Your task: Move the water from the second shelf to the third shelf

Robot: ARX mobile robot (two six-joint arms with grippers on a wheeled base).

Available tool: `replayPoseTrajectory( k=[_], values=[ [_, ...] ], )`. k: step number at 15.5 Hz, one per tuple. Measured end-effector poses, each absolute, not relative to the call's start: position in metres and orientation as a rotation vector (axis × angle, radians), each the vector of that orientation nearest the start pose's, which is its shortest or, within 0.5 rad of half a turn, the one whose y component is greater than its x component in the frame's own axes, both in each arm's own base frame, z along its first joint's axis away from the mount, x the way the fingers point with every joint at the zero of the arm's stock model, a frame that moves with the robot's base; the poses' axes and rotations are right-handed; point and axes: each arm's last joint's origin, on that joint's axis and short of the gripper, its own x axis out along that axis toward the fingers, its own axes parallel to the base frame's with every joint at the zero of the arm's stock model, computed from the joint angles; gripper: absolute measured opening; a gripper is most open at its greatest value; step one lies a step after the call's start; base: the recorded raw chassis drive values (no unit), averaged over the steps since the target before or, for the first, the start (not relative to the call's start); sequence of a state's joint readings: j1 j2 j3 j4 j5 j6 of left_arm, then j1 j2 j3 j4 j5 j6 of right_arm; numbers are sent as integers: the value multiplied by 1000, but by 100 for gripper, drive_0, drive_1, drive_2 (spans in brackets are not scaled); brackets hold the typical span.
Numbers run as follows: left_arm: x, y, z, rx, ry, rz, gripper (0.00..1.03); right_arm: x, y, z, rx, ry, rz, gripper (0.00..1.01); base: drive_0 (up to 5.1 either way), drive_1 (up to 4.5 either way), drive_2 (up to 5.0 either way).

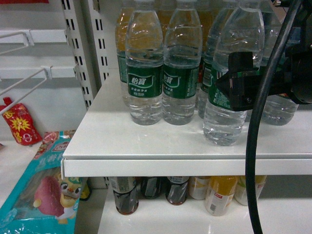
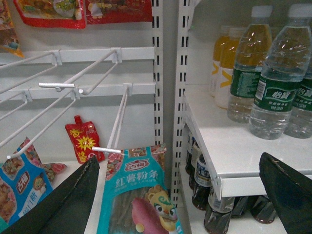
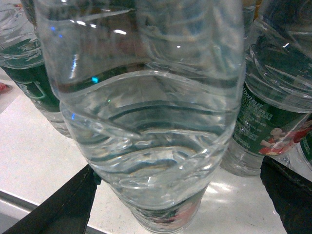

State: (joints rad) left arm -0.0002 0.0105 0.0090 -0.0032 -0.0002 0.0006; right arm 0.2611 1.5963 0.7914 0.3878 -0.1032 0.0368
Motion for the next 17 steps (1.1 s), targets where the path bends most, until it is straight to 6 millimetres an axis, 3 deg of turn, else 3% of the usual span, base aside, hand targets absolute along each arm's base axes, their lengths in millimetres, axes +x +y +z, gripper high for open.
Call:
replayPoseTrajectory(
  k=[9,17],
  values=[
    [98,0,165,1,5,0,98,312,85,192,14,437,390,98,0,0,0],
    [98,0,165,1,5,0,98,274,61,196,41,440,456,98,0,0,0]
  ],
)
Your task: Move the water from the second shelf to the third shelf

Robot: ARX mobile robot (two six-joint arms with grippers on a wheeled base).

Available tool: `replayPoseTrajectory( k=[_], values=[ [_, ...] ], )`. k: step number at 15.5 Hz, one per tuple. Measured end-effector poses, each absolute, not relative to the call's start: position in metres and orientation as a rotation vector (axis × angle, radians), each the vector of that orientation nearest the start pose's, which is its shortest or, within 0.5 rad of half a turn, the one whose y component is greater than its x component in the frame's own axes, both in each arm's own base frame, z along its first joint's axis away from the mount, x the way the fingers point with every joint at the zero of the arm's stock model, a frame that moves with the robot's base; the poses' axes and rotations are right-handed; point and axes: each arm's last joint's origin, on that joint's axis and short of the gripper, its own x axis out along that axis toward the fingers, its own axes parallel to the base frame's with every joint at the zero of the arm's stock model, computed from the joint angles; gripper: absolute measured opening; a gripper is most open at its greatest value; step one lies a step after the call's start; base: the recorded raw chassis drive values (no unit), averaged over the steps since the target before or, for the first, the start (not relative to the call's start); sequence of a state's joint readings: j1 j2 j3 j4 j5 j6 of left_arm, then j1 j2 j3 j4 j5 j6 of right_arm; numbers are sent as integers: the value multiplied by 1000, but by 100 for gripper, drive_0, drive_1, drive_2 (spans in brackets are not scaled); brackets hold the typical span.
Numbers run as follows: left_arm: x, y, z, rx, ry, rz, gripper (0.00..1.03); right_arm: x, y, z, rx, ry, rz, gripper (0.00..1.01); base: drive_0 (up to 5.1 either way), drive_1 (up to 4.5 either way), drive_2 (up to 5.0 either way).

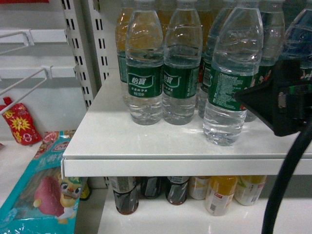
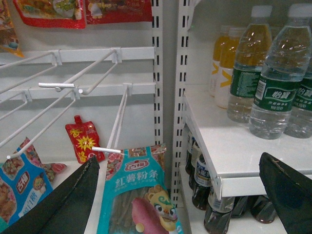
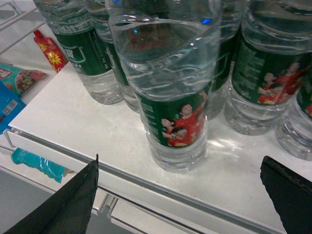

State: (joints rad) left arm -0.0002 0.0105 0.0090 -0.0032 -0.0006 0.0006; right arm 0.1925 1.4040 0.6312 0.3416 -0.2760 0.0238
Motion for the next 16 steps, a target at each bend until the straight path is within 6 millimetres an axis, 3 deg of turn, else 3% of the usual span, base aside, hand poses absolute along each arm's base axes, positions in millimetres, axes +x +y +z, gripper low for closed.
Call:
replayPoseTrajectory(
  k=[4,9,11,13,16],
  values=[
    [98,0,165,1,5,0,98,232,25,204,87,405,432,98,0,0,0],
    [98,0,165,1,5,0,98,167,-3,240,117,243,412,98,0,0,0],
    [98,0,165,1,5,0,98,149,5,235,22,14,189,78,0,0,0],
    [98,0,165,1,5,0,98,136,-1,222,8,13,-5,53,0,0,0],
    [98,0,165,1,5,0,98,130,-1,210,6,-13,-5,16,0,0,0]
  ],
)
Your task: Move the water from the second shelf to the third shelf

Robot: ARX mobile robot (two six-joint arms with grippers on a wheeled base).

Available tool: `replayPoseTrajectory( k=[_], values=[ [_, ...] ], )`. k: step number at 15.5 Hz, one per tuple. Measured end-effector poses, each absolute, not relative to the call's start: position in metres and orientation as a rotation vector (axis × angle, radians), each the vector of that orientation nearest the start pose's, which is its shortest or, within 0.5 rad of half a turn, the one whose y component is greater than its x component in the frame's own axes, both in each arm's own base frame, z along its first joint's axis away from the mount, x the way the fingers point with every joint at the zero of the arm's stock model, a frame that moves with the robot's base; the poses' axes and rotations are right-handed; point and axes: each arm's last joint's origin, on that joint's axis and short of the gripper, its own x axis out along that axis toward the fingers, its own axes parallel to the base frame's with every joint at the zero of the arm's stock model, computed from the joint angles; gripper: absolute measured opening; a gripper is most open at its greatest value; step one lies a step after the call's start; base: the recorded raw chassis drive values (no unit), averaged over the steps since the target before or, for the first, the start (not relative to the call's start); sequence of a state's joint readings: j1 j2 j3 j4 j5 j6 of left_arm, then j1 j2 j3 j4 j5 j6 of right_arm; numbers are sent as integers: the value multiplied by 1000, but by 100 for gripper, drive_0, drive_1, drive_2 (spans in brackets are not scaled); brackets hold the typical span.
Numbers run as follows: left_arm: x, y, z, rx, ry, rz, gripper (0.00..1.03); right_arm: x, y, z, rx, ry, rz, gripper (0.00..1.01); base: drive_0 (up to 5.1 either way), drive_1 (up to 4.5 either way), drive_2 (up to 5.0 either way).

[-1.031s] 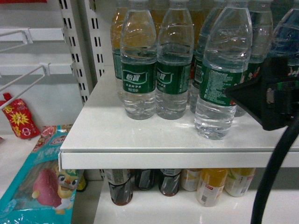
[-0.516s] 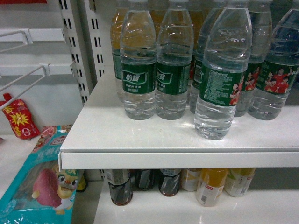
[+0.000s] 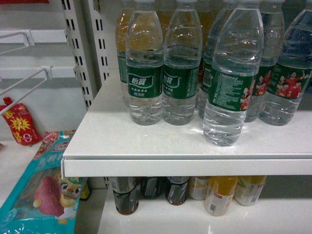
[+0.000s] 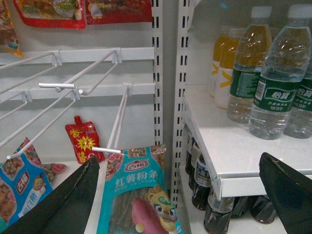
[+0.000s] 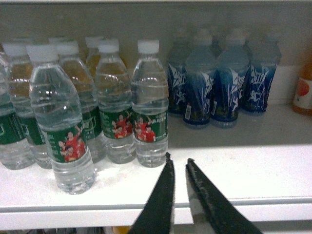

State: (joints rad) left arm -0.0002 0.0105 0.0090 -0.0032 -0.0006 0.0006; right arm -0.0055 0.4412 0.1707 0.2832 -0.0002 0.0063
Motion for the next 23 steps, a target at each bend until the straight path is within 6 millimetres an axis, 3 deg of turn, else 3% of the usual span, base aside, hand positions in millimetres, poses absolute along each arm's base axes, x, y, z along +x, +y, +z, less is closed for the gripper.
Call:
replayPoseTrajectory(
  k=[1,2,15,16,21,22,23],
  values=[
    [98,0,165,1,5,0,98,128,-1,201,6,4,-5,5,0,0,0],
    [98,0,165,1,5,0,98,126,-1,194,3,15,-6,2,0,0,0],
    [98,0,165,1,5,1,98,100,-1,164,3,36,-5,2,0,0,0],
    [98,0,165,1,5,0,98,97,-1,170,2,-29,-5,2,0,0,0],
    [98,0,165,1,5,0,98,97,-1,167,2,-5,-6,2,0,0,0],
    [98,0,165,1,5,0,98,97,-1,167,2,-5,-6,6,0,0,0],
    [98,0,165,1,5,0,98,97,-1,167,2,-5,-6,21,0,0,0]
  ],
)
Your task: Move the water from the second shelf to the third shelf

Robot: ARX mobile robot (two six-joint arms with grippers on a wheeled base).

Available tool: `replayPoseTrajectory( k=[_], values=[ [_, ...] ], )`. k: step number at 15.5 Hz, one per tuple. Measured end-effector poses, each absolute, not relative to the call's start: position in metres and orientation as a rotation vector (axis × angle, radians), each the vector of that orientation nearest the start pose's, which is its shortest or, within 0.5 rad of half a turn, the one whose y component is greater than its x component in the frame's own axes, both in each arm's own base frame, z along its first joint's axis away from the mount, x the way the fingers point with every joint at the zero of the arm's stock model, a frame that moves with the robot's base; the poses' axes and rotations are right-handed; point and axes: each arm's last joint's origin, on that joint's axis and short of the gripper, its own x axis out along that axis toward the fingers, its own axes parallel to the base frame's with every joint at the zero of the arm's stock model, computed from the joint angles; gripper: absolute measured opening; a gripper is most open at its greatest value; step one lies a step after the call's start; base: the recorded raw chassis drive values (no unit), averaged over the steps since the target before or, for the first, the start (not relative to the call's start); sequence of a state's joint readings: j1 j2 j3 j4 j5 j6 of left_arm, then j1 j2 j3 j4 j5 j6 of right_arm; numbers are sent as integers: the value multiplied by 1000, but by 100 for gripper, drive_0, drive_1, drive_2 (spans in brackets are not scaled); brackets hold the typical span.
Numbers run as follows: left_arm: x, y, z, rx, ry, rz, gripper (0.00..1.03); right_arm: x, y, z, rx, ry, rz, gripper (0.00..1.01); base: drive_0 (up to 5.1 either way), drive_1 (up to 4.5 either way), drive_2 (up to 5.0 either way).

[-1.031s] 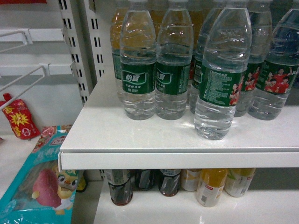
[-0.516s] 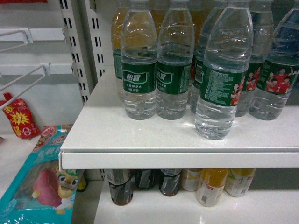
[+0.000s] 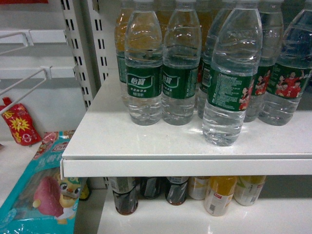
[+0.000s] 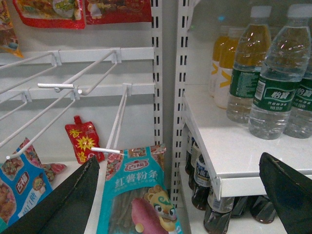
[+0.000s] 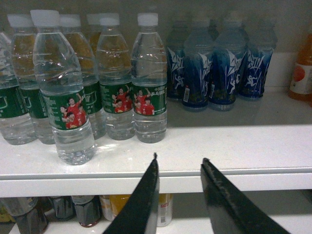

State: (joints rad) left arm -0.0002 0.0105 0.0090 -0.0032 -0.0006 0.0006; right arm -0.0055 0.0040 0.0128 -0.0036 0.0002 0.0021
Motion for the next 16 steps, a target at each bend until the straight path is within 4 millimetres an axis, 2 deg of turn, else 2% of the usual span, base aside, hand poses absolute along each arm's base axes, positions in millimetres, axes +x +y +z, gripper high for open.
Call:
replayPoseTrajectory(
  k=[4,6,7,16],
  values=[
    [98,0,165,1,5,0,98,97,-1,167,2,-5,-6,78,0,0,0],
    [98,0,165,1,5,0,98,97,-1,167,2,-5,-6,100,0,0,0],
    [98,0,165,1,5,0,98,97,-1,167,2,-5,-6,97,0,0,0],
    [98,0,166,1,2,0,98,97,-1,167,2,-8,-6,98,0,0,0]
  ],
)
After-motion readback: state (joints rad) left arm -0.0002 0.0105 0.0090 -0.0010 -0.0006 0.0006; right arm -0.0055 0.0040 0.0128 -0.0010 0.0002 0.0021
